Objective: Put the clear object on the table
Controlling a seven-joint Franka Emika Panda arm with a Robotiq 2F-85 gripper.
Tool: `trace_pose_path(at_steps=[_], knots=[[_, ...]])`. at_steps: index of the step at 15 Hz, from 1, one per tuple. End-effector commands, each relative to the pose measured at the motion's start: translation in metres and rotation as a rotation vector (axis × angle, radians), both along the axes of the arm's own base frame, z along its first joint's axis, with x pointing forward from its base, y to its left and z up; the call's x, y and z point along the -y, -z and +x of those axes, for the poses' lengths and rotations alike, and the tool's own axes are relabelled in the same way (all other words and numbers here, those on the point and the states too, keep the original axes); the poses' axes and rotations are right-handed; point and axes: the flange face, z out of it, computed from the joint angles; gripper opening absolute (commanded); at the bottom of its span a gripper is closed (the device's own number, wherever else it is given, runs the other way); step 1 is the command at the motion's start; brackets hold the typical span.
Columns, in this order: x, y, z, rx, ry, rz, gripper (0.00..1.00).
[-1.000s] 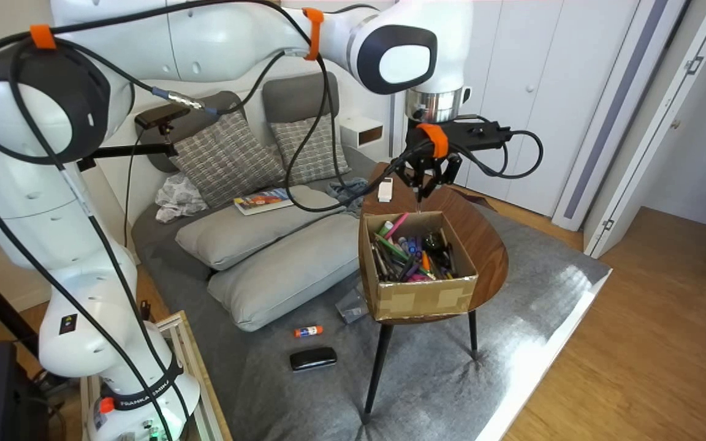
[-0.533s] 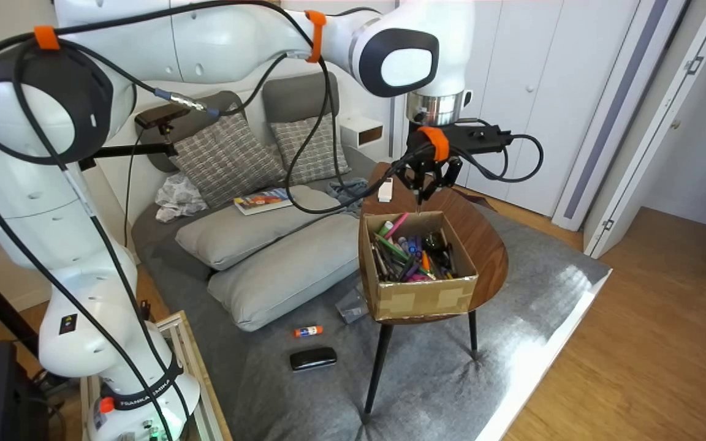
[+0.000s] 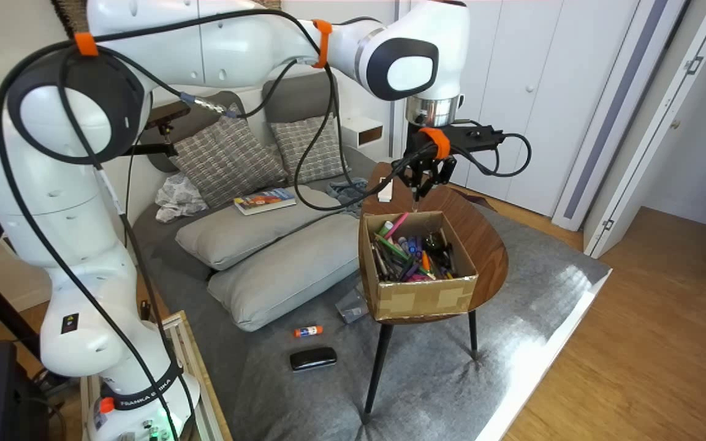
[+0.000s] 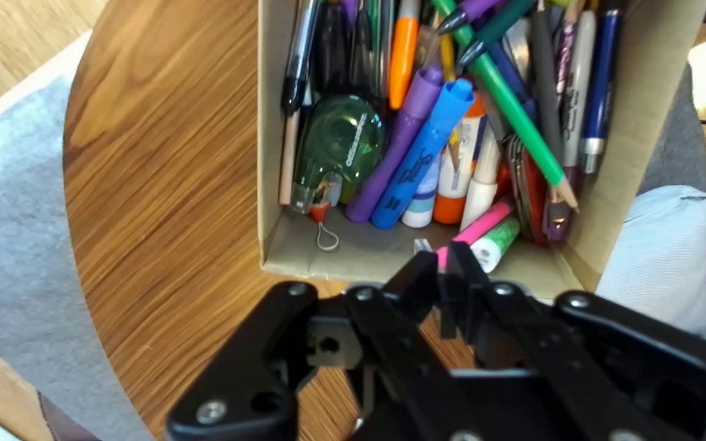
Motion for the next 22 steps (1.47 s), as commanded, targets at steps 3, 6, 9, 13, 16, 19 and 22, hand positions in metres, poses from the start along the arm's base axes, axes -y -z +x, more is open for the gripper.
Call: trace_pose_path(at_steps=[3,6,9,13,16,19,22], knots=[[-0.043,0.003,0.064,0.012,-0.150,0.035,0.03],[-0.062,0.020,0.090,-0.022,-0.214,0.069,0.03],[-0.078,0.046,0.111,-0.086,-0.282,0.126,0.03],[-0.095,0.089,0.127,-0.214,-0.337,0.172,0.03],[-0.101,0.112,0.131,-0.307,-0.353,0.208,0.03],[-0.105,0.127,0.130,-0.381,-0.363,0.215,0.03],[-0.105,0.132,0.128,-0.430,-0.365,0.221,0.03]])
